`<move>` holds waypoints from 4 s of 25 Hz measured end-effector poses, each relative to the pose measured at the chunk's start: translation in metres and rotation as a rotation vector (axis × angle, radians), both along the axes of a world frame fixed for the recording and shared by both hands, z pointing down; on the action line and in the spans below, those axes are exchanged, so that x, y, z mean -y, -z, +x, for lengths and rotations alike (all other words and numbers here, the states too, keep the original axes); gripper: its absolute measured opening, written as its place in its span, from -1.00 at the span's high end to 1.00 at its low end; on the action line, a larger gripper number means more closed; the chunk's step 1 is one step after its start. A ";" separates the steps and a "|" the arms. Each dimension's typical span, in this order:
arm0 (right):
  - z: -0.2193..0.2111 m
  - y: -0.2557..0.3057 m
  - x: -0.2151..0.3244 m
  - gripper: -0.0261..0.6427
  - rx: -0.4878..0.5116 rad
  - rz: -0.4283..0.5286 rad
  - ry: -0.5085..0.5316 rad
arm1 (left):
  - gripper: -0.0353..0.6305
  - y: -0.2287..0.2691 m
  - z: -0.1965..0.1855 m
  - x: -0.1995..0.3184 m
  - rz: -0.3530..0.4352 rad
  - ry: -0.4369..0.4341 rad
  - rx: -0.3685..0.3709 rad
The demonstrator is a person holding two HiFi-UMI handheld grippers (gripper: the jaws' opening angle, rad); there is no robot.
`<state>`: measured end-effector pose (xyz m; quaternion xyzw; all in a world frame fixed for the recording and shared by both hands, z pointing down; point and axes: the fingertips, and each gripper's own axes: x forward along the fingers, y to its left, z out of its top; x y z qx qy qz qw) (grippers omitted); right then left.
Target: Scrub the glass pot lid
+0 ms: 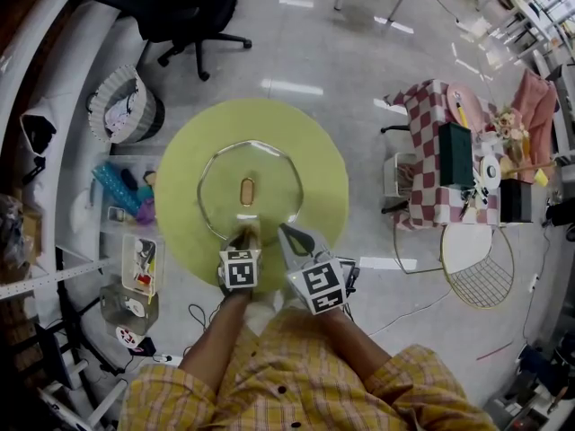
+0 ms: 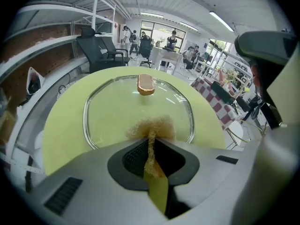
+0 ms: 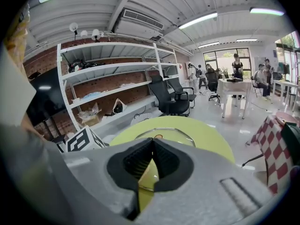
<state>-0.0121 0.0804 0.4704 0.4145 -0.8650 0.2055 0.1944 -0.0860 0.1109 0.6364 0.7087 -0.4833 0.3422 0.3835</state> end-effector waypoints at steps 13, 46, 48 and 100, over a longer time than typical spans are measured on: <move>0.023 -0.005 0.006 0.93 -0.017 -0.015 -0.057 | 0.77 -0.003 0.028 0.006 0.031 -0.120 0.029; 0.071 0.062 0.019 0.93 0.024 0.052 -0.251 | 0.78 0.107 0.070 0.048 0.187 -0.141 -0.253; 0.068 0.072 0.022 0.93 0.039 0.062 -0.248 | 0.78 0.124 0.065 0.055 0.220 -0.124 -0.255; 0.007 0.235 0.048 0.93 0.179 0.353 -0.148 | 0.78 0.362 0.007 0.073 0.749 -0.032 -0.245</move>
